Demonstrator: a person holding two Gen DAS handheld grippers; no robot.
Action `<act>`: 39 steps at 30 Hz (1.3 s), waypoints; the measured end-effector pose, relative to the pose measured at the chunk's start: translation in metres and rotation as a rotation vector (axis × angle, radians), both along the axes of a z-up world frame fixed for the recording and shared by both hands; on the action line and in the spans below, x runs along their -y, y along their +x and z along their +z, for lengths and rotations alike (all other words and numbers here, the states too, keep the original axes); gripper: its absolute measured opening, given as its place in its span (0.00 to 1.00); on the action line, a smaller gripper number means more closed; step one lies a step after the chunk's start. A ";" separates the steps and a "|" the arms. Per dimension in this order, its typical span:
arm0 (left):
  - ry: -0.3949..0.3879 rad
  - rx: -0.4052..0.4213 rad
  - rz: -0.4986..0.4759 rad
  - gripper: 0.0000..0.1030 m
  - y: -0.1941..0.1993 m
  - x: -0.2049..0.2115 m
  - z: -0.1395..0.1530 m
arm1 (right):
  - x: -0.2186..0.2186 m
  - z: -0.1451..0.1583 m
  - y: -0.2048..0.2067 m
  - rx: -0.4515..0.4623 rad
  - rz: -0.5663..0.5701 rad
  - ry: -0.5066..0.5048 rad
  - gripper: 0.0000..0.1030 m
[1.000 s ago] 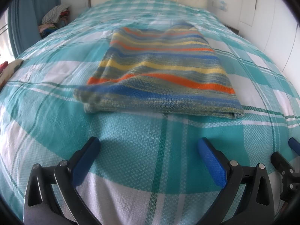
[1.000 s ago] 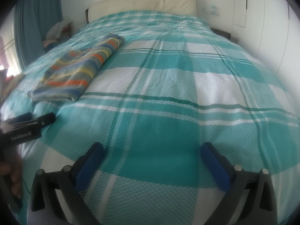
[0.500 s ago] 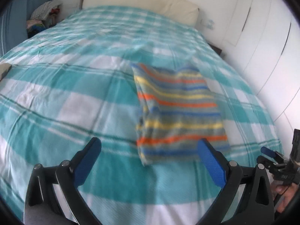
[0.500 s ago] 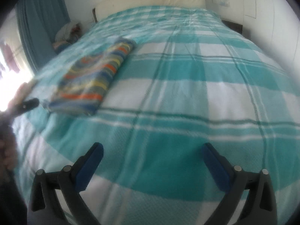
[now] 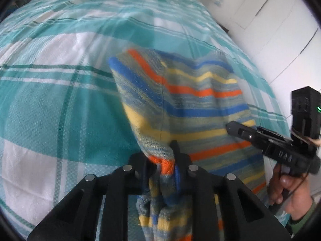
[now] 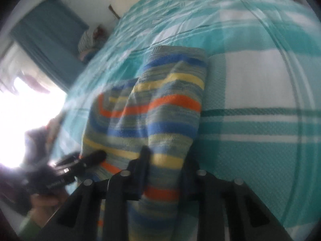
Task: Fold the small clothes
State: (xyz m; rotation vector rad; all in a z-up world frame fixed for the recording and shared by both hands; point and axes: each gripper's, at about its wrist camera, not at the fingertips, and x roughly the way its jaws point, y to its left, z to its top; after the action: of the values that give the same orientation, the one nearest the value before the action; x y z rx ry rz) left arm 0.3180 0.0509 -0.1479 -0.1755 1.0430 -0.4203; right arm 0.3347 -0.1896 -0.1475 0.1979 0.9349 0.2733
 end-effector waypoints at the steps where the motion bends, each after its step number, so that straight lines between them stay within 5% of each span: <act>1: 0.034 0.024 -0.001 0.15 -0.004 0.005 0.004 | -0.016 0.008 -0.007 0.044 0.022 -0.098 0.21; 3: 0.072 0.071 -0.003 0.14 -0.013 0.009 0.017 | -0.027 0.027 -0.022 0.118 0.036 -0.150 0.20; 8: -0.011 0.192 0.007 0.15 -0.026 0.002 0.076 | -0.027 0.086 -0.046 0.275 0.021 -0.096 0.19; 9: -0.016 0.206 0.004 0.19 -0.023 0.003 0.082 | -0.021 0.094 -0.045 0.286 0.008 -0.082 0.19; 10: 0.005 0.202 0.001 0.34 -0.017 0.008 0.083 | -0.015 0.095 -0.041 0.278 -0.009 -0.065 0.20; 11: 0.049 0.185 0.005 0.46 -0.010 0.012 0.079 | -0.005 0.092 -0.036 0.247 -0.030 -0.046 0.28; 12: 0.128 0.174 0.034 0.69 -0.008 0.014 0.072 | 0.006 0.085 -0.030 0.205 -0.065 -0.062 0.38; 13: 0.212 0.182 0.079 0.75 -0.012 0.012 0.065 | 0.015 0.077 -0.028 0.163 -0.113 -0.104 0.72; 14: 0.262 0.199 0.106 0.76 -0.020 0.009 0.060 | 0.025 0.069 -0.033 0.127 -0.164 -0.155 0.94; 21: 0.448 0.375 0.144 0.98 -0.119 -0.001 0.079 | 0.028 0.085 -0.127 0.181 -0.187 -0.330 0.94; 30: 0.425 0.484 0.232 1.00 -0.215 0.009 0.153 | -0.020 0.153 -0.228 0.296 -0.193 -0.390 0.97; 34: 0.420 0.503 0.234 1.00 -0.241 0.016 0.160 | -0.028 0.163 -0.250 0.304 -0.216 -0.388 0.97; 39: 0.388 0.427 0.216 1.00 -0.254 0.019 0.154 | -0.034 0.165 -0.269 0.288 -0.222 -0.405 0.97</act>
State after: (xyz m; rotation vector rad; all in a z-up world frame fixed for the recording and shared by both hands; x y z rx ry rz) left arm 0.0645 0.0316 0.0061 0.1448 0.6576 -0.0477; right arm 0.0662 -0.1558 0.0175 -0.1096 0.6574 -0.0945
